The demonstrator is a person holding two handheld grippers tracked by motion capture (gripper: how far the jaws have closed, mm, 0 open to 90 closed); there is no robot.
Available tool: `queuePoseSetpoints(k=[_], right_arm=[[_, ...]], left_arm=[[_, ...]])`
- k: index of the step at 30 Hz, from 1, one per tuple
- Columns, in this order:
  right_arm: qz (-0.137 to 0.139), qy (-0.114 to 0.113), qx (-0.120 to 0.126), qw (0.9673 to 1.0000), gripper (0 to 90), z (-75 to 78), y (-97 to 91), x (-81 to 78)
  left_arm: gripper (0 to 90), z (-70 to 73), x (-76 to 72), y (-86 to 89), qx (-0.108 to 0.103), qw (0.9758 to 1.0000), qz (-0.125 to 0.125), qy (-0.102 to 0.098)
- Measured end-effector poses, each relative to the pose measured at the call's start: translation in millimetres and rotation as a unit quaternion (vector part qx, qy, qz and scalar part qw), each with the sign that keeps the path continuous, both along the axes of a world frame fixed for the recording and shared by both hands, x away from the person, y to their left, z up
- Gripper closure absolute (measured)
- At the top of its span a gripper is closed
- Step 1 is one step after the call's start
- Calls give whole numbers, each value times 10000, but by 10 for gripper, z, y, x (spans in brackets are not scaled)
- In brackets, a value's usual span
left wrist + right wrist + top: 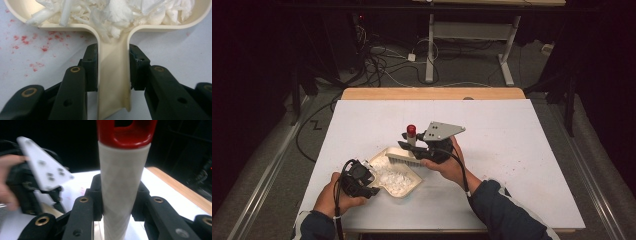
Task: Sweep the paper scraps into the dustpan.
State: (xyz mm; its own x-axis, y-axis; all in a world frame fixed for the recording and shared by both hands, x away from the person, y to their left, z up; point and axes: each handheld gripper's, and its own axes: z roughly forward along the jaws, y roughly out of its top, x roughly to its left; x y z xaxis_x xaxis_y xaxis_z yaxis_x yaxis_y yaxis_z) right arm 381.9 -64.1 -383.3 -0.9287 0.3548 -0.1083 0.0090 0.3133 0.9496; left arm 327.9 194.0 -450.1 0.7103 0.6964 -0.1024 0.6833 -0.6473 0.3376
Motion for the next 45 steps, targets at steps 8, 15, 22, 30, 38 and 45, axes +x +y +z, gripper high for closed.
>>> queuePoseSetpoints(k=[8,15,22,30,38,45], right_arm=[[-437,-478,256,9976,703,275,-173,-49],[-1099,-638,60,9919,703,145,-40,182],[-1519,-1138,-393,9810,703,-72,228,318],[-1453,-964,-392,9839,702,-128,305,565],[-620,-670,-430,9949,697,-128,248,406],[-238,-445,-311,9982,698,-91,116,198]], left_arm=[[634,2,-2,-12,54,10000,-21,-18],[634,5,10,-5,37,10000,-44,32],[634,5,10,4,-4,10000,-24,36],[634,6,18,18,-31,10000,4,66],[634,35,20,102,36,9997,146,175],[634,96,33,114,17,9995,233,204]])
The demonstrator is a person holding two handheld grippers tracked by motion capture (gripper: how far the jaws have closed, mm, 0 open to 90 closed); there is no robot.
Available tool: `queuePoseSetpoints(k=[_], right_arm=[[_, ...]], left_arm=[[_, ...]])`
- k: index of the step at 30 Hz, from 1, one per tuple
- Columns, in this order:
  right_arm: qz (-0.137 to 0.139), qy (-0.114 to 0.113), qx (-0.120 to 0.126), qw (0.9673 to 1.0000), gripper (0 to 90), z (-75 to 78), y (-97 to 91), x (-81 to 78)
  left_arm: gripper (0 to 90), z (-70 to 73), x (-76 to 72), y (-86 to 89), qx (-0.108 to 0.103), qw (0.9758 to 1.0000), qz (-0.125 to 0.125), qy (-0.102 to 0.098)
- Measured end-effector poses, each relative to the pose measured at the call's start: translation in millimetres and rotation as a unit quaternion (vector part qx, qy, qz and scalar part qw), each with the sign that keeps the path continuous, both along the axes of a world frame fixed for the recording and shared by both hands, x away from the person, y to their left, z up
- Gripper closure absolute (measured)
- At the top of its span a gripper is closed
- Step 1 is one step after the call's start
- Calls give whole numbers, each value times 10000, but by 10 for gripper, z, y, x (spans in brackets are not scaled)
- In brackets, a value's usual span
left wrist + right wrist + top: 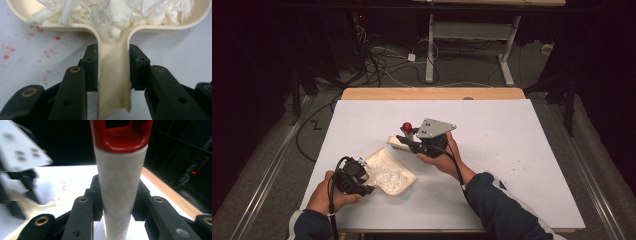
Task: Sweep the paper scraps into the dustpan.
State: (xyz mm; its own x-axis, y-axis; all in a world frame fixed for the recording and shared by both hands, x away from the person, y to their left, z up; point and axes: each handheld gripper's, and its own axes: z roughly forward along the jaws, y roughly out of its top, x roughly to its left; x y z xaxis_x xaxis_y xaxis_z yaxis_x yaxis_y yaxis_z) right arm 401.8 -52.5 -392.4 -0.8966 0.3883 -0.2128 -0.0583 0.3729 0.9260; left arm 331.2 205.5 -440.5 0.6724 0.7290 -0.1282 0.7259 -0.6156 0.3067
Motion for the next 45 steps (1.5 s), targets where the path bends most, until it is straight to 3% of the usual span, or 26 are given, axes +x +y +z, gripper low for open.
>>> queuePoseSetpoints(k=[2,6,8,12,15,18,22,25,30,35,38,41,45], right_arm=[[151,164,46,9997,697,14,-29,-71],[490,217,108,9985,703,82,-67,-237],[505,116,179,9985,703,152,-100,-310],[170,-241,194,9994,703,288,-145,-329],[-137,-314,241,9991,703,332,-136,-244],[-420,-319,254,9983,703,289,-75,-107],[-671,-329,122,9971,703,118,95,48],[-444,-298,2,9986,703,23,204,92],[96,-263,-292,9992,702,30,289,-13],[431,24,-198,9989,703,75,266,-120],[615,194,4,9979,703,133,208,-187],[662,72,131,9977,703,225,145,-253],[493,-96,182,9986,703,325,58,-266]], left_arm=[[634,-2,1,-8,4,10000,18,10],[633,-5,8,-1,60,10000,-30,2],[633,-2,6,9,46,10000,-23,-1],[634,5,2,25,56,10000,-10,18],[633,7,-2,38,14,10000,26,25],[633,11,0,53,-78,9999,78,66],[633,22,-3,75,-91,9999,92,83],[634,32,5,78,-49,9999,21,85],[634,42,14,86,6,10000,62,62],[634,40,5,99,100,9999,42,76],[633,42,11,103,143,9999,1,89],[634,45,16,105,182,9998,-25,93],[633,30,20,96,214,9997,-28,94]])
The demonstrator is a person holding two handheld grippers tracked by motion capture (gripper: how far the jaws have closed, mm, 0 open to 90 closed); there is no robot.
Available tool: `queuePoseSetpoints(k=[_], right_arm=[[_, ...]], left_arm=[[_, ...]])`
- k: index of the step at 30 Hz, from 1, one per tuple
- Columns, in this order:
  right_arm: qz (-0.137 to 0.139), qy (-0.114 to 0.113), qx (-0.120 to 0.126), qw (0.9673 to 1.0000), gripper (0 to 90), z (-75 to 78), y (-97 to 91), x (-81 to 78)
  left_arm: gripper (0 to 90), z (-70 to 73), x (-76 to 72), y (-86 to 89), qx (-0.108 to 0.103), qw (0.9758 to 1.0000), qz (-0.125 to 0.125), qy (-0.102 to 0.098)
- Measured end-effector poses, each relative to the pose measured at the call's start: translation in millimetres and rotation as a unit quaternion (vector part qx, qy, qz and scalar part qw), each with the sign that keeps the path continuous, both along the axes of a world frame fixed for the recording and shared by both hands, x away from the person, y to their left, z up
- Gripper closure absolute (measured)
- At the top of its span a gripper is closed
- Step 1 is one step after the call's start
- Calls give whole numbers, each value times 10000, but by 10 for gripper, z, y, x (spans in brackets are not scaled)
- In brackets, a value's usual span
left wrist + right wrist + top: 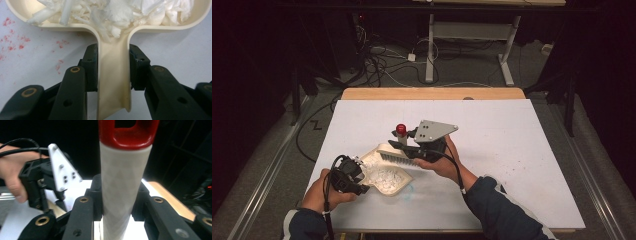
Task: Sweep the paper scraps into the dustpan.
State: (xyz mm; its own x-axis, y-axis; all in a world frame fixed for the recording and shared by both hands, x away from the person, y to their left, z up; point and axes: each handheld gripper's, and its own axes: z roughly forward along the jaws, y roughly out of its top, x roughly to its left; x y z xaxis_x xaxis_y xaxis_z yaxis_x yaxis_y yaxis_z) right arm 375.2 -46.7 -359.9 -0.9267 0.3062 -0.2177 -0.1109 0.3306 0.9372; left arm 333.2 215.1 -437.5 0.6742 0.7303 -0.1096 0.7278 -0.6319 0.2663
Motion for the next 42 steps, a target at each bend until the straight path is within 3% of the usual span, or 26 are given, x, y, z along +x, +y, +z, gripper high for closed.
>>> queuePoseSetpoints(k=[6,9,13,15,19,22,25,27,35,38,42], right_arm=[[-436,-161,-45,9989,703,-32,-2,133],[-594,-147,-147,9980,703,-120,75,219],[-831,-368,-229,9956,703,-205,213,289],[-885,-366,-200,9952,703,-237,280,317],[-623,-73,-57,9980,703,-297,363,327],[-348,-89,-155,9992,703,-291,381,261],[92,-5,-148,9998,703,-249,354,203],[173,-57,-126,9998,703,-211,319,151],[-438,-228,132,9987,703,-11,24,87],[-734,-190,211,9969,703,72,-164,72],[-1264,-140,211,9917,703,138,-430,53]], left_arm=[[633,-13,-1,-5,-26,10000,44,-14],[633,-29,4,-21,5,10000,29,8],[633,-42,18,-40,23,10000,-1,27],[633,-39,20,-42,-34,10000,32,12],[633,-37,21,-35,-86,9999,56,-12],[633,-35,22,-33,-56,10000,21,-39],[633,-34,21,-38,-13,10000,-24,-24],[633,-33,17,-40,-39,10000,16,-50],[632,-48,4,-51,2,10000,-34,-48],[633,-49,11,-45,39,10000,-61,-57],[633,-41,5,-60,85,9999,-88,-76]])
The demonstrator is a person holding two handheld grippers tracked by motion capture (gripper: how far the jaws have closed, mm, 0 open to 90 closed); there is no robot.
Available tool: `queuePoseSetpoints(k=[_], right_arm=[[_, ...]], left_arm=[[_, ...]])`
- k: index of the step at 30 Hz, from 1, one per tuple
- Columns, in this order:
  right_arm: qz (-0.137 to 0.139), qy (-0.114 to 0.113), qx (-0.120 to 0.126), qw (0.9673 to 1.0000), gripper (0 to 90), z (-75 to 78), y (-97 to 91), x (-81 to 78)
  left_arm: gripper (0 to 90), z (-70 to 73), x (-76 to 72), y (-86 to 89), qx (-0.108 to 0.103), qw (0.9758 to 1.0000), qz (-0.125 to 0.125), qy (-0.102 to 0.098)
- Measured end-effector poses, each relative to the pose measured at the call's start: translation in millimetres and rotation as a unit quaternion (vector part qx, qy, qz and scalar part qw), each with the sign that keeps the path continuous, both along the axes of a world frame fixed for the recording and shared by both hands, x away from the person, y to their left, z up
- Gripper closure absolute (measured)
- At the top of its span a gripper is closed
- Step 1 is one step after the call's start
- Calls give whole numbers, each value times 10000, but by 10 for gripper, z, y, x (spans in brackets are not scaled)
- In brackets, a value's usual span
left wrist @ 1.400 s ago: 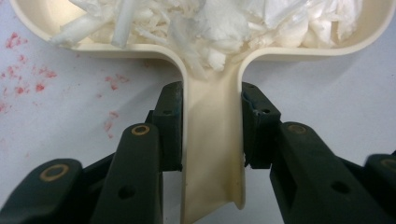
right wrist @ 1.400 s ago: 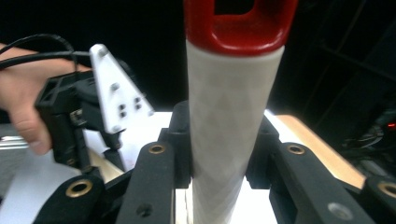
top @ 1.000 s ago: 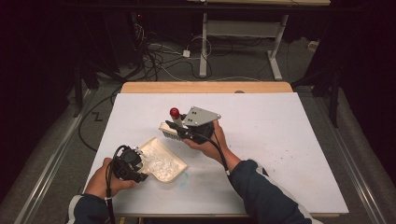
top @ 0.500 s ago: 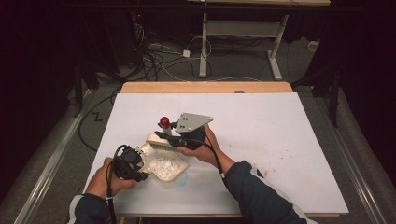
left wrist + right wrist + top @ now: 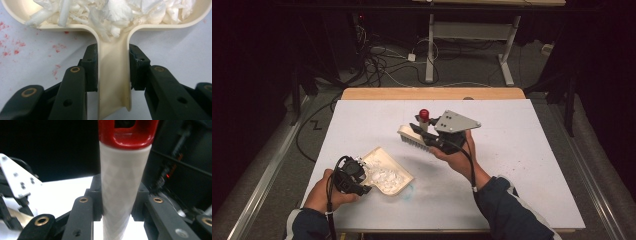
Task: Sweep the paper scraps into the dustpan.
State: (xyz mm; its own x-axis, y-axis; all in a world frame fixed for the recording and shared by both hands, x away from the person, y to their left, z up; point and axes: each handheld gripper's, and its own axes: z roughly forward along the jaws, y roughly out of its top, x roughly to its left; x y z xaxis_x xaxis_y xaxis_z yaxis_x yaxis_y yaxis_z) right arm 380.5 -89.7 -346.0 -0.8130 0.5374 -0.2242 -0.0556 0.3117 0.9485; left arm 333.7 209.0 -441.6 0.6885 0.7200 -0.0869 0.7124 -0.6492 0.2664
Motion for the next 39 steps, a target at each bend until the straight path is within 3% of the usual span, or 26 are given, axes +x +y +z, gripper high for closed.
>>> queuePoseSetpoints(k=[7,11,17,25,32,37,39], right_arm=[[-667,246,-427,9966,703,-64,-341,-49],[-811,358,-684,9937,703,-129,-396,-149],[-608,581,-906,9923,703,-242,-334,-308],[-265,480,-1033,9931,699,-333,-38,-591],[184,351,-952,9947,701,-350,224,-767],[424,488,-574,9963,702,-277,160,-731],[339,413,-485,9974,703,-230,114,-729]], left_arm=[[633,11,-31,-52,172,9997,-194,11],[634,33,-66,-50,225,9995,-232,15],[633,34,-113,-41,312,9989,-342,41],[633,35,-99,-92,355,9986,-402,28],[633,34,-87,-116,312,9988,-385,9],[633,22,-79,-126,318,9988,-370,24],[633,25,-79,-120,285,9990,-349,28]])
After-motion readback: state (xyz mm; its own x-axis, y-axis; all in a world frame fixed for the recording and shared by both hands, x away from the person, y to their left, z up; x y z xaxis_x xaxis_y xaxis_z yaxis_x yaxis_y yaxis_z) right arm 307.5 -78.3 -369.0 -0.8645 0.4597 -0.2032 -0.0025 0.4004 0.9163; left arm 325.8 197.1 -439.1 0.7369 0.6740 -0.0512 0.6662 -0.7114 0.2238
